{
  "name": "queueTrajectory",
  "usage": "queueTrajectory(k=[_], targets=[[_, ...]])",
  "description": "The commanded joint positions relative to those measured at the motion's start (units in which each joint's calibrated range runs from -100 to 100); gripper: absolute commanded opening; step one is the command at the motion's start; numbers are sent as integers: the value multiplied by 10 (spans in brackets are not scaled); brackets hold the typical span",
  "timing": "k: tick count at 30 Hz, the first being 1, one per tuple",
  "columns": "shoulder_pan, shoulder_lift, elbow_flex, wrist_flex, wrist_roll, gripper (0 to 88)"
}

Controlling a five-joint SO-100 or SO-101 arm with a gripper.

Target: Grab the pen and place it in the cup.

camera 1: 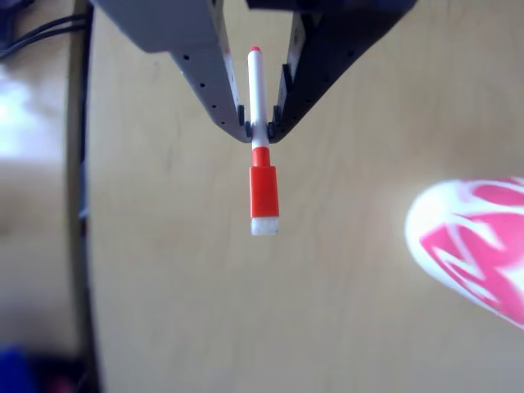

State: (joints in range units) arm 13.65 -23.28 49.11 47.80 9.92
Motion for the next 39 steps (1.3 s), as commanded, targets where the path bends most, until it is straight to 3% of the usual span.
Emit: queueTrajectory(k=[1,9,16,27,39], targets=[[-19,-86,-8,6,-9,13],[-109,-193,-23,11,-27,13],[-159,-242,-50,-48,-26,12],[-269,-236,-82,-146,-36,11],[-294,-138,-70,-289,-42,11]])
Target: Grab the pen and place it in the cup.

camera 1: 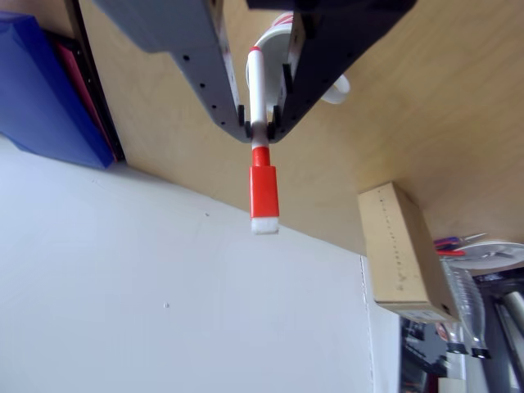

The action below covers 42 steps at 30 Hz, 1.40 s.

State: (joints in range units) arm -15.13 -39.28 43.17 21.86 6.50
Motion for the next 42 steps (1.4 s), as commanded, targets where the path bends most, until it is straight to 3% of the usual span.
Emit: queueTrajectory(k=[1,18,42], targets=[[-6,29,-11,-37,-12,11],[-22,55,11,-69,-77,11],[8,207,57,-221,-79,11]])
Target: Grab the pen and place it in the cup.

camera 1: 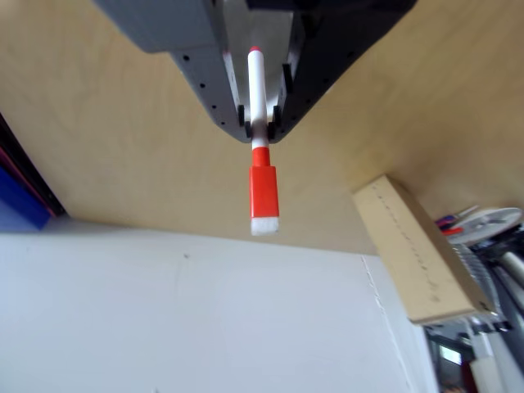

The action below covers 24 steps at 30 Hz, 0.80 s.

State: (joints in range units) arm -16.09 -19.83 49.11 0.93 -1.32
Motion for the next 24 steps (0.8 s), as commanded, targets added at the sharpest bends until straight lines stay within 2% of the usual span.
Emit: queueTrajectory(k=[1,7,9,11,13,24], targets=[[23,17,-3,-12,-2,11],[27,17,-2,-20,-2,28],[27,15,-2,-17,-1,98],[27,15,-1,-14,-1,211],[28,14,5,-18,-1,268],[28,7,6,-19,-1,272]])
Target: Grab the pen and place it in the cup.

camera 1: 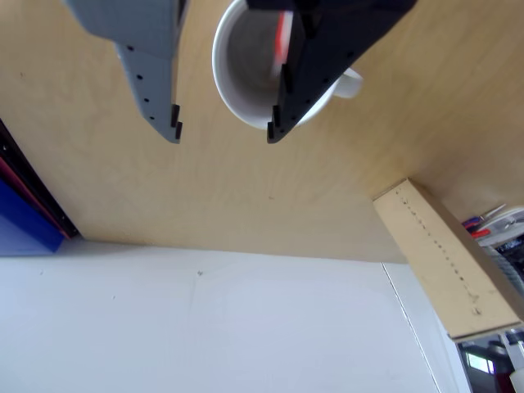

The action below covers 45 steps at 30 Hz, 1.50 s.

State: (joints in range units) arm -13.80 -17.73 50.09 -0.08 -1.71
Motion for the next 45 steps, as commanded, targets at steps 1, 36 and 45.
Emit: queueTrajectory(k=[1,36,45], targets=[[5,-20,-2,-9,3,272],[5,-36,6,-8,3,272],[5,-36,5,-8,3,272]])
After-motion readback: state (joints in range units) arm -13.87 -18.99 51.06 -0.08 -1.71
